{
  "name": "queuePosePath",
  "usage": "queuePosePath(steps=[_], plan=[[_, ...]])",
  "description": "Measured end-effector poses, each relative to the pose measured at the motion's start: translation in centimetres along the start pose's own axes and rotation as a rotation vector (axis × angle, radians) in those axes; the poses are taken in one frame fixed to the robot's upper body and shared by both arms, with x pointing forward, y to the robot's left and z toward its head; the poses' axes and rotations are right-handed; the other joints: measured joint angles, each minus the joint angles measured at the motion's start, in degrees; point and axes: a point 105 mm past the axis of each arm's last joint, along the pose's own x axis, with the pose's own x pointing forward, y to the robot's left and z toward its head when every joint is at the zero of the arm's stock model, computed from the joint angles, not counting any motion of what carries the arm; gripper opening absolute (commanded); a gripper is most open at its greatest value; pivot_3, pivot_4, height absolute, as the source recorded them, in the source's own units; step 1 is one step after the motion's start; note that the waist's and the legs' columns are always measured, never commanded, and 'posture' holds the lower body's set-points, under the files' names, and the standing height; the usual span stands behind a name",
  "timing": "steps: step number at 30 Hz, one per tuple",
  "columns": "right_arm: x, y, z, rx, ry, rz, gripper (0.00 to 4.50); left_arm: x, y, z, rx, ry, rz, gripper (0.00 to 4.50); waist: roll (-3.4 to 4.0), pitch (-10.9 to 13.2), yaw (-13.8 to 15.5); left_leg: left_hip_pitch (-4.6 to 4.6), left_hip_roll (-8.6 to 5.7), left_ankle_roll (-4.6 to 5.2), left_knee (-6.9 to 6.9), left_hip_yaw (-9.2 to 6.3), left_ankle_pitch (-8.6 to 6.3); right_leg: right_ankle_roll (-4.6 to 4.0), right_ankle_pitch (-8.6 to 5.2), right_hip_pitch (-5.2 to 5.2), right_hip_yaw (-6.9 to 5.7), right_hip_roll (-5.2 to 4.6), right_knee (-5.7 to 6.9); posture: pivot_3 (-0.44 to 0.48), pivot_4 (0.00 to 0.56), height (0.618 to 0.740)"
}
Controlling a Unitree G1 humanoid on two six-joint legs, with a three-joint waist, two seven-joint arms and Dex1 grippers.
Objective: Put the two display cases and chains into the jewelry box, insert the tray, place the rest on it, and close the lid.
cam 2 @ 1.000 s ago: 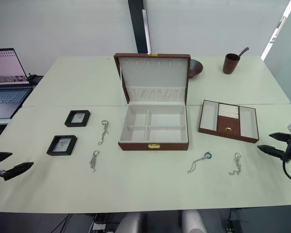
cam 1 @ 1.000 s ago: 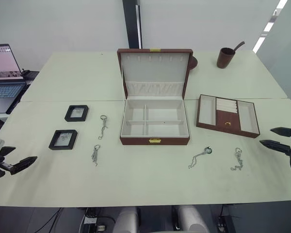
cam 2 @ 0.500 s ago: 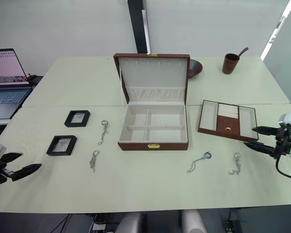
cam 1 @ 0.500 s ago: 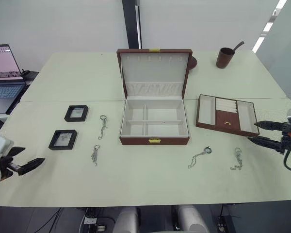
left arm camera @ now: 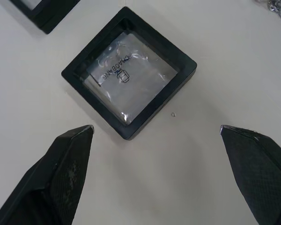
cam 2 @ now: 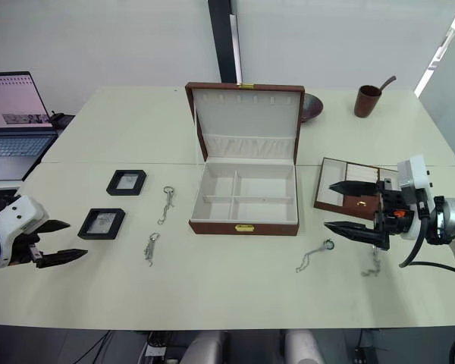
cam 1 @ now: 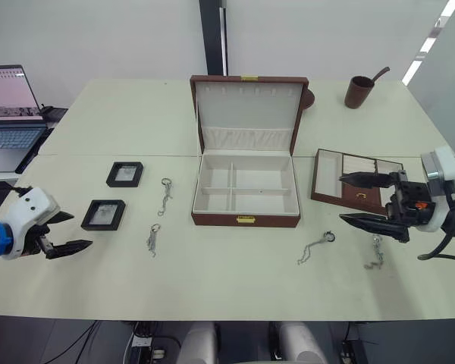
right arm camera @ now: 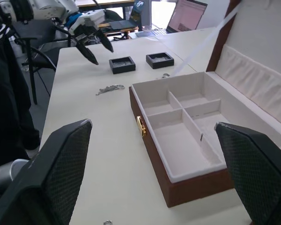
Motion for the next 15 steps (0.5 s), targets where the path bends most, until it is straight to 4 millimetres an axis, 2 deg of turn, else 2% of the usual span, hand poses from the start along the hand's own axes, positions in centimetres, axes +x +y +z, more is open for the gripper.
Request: queuePosePath(steps=[8, 15], plan=[[0.3, 0.2, -0.8, 0.019, 0.022, 0.000, 4.46, 1.3, 0.0, 1.1, 0.146, 0.076, -0.111, 4.50, -0.01, 0.0, 0.0, -0.03, -0.02, 0.00, 0.02, -0.03, 0.00, 0.00, 0.00, -0.03, -0.03, 0.24, 0.01, 0.000, 0.150, 0.740], [0.3, 0.5, -1.0, 0.024, 0.029, -0.006, 4.46, 2.7, 0.2, 1.1, 0.203, 0.133, -0.162, 4.50, -0.01, 0.0, 0.0, -0.04, 0.04, 0.00, 0.05, -0.05, 0.00, -0.01, 0.00, -0.04, -0.02, 0.34, 0.04, 0.000, 0.150, 0.740]])
